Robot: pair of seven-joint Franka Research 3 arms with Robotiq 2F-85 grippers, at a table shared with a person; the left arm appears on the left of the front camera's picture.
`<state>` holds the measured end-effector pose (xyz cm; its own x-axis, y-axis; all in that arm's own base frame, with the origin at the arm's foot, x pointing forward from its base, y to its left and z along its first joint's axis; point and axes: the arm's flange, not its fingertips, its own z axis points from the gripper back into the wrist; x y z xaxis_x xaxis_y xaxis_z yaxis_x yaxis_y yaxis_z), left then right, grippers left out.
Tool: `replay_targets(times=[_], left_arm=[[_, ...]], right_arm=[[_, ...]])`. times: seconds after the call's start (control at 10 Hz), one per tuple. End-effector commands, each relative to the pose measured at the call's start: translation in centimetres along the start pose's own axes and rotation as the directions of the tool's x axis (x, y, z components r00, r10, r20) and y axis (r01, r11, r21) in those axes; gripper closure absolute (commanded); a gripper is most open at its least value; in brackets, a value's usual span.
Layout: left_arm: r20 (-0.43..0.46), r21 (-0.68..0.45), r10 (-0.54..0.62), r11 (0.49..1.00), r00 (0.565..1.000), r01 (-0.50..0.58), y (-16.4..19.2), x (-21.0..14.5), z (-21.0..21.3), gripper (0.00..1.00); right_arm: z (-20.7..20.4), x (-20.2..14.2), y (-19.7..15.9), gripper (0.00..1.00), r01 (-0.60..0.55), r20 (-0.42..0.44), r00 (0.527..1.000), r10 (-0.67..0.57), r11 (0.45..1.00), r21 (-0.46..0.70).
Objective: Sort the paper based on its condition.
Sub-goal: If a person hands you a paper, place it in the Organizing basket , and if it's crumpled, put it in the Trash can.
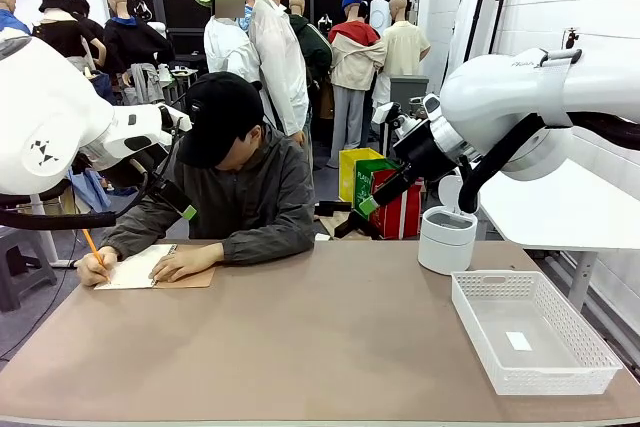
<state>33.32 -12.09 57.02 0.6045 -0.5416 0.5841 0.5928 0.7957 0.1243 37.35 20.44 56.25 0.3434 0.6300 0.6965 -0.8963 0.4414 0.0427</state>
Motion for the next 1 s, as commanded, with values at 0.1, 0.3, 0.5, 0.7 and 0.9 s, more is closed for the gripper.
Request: replay_targets(times=[0.1, 0.3, 0.5, 0.7, 0.9], left_arm=[[-0.001, -0.001, 0.000, 1.000, 1.000, 0.000, 0.08, -0.04, 0.03, 0.00], [-0.001, -0.001, 0.000, 1.000, 1.000, 0.000, 0.08, -0.04, 0.03, 0.00], [-0.001, -0.001, 0.000, 1.000, 1.000, 0.000, 0.08, -0.04, 0.03, 0.00], [-0.001, -0.001, 0.000, 1.000, 1.000, 0.000, 0.08, -0.04, 0.03, 0.00], [-0.001, -0.001, 0.000, 1.000, 1.000, 0.000, 0.08, -0.04, 0.03, 0.00]], right_arm=[[-0.05, -0.13, 0.06, 0.00, -0.004, -0.004, 1.000, 0.004, 1.000, 0.002], [-0.05, -0.13, 0.06, 0.00, -0.004, -0.004, 1.000, 0.004, 1.000, 0.002], [-0.05, -0.13, 0.06, 0.00, -0.004, -0.004, 1.000, 0.004, 1.000, 0.002], [-0.05, -0.13, 0.06, 0.00, -0.004, -0.004, 1.000, 0.004, 1.000, 0.002], [-0.05, -0.13, 0.06, 0.00, -0.004, -0.004, 1.000, 0.004, 1.000, 0.002]])
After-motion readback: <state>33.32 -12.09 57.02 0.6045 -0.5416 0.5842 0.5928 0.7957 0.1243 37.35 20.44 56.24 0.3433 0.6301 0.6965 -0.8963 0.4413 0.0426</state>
